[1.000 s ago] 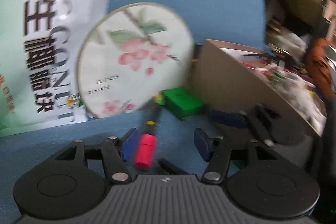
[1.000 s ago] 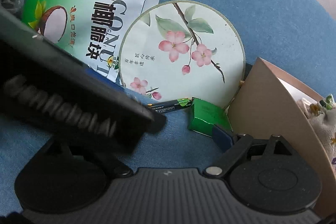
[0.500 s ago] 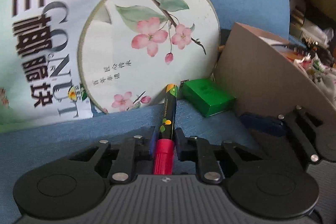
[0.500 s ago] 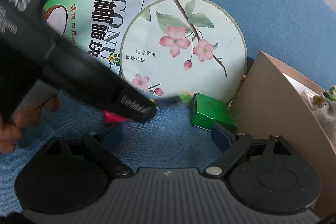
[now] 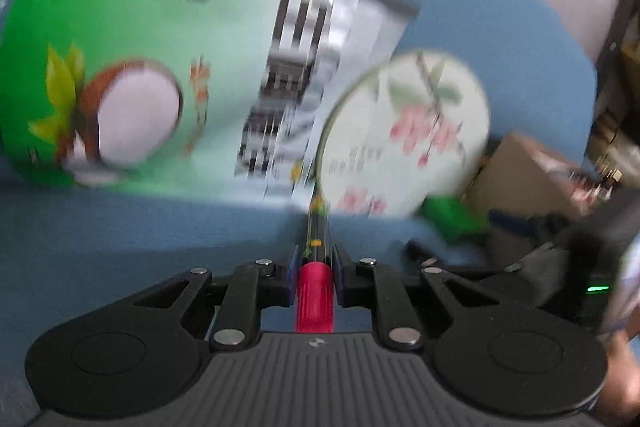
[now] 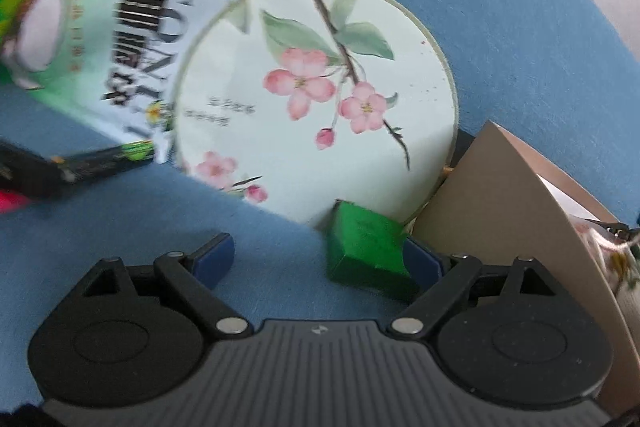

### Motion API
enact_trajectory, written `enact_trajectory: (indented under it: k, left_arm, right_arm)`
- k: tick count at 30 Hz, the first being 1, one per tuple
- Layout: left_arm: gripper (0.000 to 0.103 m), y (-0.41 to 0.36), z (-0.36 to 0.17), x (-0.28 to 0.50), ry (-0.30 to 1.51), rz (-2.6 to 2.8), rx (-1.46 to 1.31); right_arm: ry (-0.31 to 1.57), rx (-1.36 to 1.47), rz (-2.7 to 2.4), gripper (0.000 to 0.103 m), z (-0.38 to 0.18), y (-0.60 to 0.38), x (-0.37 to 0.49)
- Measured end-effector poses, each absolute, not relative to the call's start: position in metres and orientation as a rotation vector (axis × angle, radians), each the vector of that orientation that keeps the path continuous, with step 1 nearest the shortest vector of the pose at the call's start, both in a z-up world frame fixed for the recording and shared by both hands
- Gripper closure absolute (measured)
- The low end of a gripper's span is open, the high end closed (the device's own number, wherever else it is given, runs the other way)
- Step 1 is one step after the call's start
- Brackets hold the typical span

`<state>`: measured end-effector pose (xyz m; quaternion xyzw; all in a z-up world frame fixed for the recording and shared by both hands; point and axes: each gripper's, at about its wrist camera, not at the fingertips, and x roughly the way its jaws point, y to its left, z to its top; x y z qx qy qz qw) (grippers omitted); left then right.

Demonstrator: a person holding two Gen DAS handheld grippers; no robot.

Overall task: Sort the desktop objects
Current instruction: 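Close the left gripper on the pink-capped Flash Color marker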

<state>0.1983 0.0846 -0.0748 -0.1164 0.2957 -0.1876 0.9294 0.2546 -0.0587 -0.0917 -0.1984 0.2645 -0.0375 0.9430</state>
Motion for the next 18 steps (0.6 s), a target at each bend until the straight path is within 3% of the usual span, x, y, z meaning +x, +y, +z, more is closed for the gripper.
enact_trajectory:
  k: [4,7,9,11,18]
  left_arm:
    - [0.085,0.096,-0.067,0.196,0.577,-0.384,-0.282]
    - [0.085,0.104,-0.069,0.201,0.584,-0.371,-0.329]
    - [0.085,0.108,-0.070,0.203,0.587,-0.365,-0.351]
    - [0.085,0.109,-0.071,0.203,0.590,-0.357,-0.356]
    - [0.086,0.103,-0.076,0.200,0.615,-0.383,-0.348]
  right_arm:
    - [0.587,-0.380,-0.179,0.006,-0.093,-0.051,0.275]
    - [0.652,-0.176,-0.164,0.005,-0.089,-0.063,0.283]
    - [0.638,-0.124,-0.026,0.006,-0.083,-0.069,0.274]
    - [0.610,-0.121,0.068,0.017,-0.078,-0.068,0.258]
    - [0.649,0.003,-0.189,0.011,-0.087,-0.082,0.238]
